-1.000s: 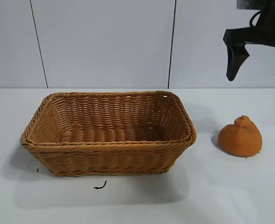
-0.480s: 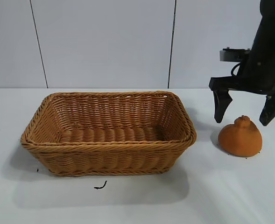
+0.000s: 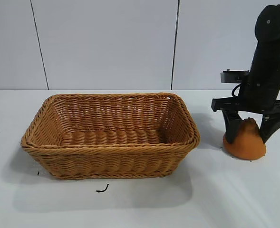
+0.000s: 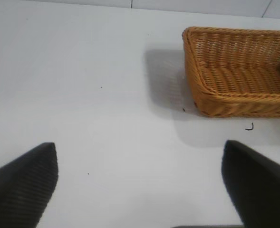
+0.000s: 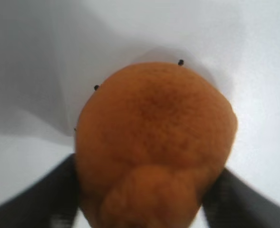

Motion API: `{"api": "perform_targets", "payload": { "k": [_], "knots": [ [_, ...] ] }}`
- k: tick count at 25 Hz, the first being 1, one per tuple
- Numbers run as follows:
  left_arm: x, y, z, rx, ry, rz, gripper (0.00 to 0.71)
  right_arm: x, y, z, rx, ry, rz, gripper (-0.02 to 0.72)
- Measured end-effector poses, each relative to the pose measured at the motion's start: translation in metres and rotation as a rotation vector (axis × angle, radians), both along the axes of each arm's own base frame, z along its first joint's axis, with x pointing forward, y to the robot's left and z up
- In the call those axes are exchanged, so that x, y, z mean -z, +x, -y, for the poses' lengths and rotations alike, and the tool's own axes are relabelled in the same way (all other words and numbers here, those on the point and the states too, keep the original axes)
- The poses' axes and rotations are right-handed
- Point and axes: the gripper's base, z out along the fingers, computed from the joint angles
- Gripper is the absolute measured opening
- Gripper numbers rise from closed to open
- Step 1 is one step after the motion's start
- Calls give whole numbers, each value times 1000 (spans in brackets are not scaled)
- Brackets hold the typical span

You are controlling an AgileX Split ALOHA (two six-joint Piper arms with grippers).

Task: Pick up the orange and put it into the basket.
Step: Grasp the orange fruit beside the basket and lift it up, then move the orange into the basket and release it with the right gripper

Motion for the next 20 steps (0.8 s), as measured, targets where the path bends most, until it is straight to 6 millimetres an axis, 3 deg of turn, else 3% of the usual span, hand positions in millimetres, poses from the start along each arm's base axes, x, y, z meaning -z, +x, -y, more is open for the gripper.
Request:
{"api": "perform_targets", "payload": {
  "k": [8,9,15,20],
  "knots": [
    [0,0,0,0,0,0,673,-40,-2,0,-2,4,77,112],
    [0,0,0,0,0,0,673,-65,-3,1,-3,8,121,111],
    [0,0,0,0,0,0,673,-147,-5,0,-15,28,287,111],
    [0,0,0,0,0,0,673,-181,-1,-6,-20,95,357,111]
  ]
}}
